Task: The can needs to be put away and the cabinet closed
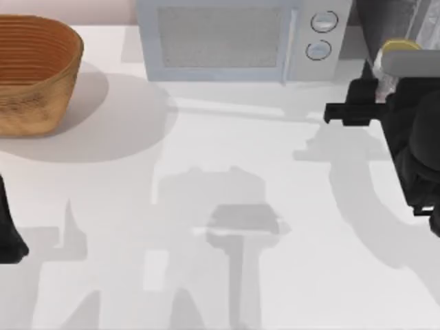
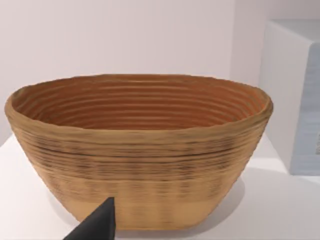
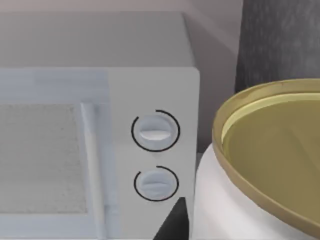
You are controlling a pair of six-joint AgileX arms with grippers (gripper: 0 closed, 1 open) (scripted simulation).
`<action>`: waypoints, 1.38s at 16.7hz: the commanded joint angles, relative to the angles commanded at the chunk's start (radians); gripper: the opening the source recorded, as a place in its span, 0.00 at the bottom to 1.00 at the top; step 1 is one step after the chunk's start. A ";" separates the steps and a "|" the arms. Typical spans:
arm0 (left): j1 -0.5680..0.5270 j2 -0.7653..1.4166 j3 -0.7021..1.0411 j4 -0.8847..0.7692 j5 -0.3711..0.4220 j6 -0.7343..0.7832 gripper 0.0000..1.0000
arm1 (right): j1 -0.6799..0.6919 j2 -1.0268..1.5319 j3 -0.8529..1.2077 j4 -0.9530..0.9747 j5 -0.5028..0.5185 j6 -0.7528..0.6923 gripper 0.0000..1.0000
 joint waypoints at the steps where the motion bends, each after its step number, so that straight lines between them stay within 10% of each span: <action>1: 0.000 0.000 0.000 0.000 0.000 0.000 1.00 | -0.016 -0.048 -0.018 -0.026 -0.016 -0.002 0.00; 23: 0.000 0.000 0.000 0.000 0.000 0.000 1.00 | -0.502 -1.533 -0.569 -0.847 -0.522 -0.075 0.00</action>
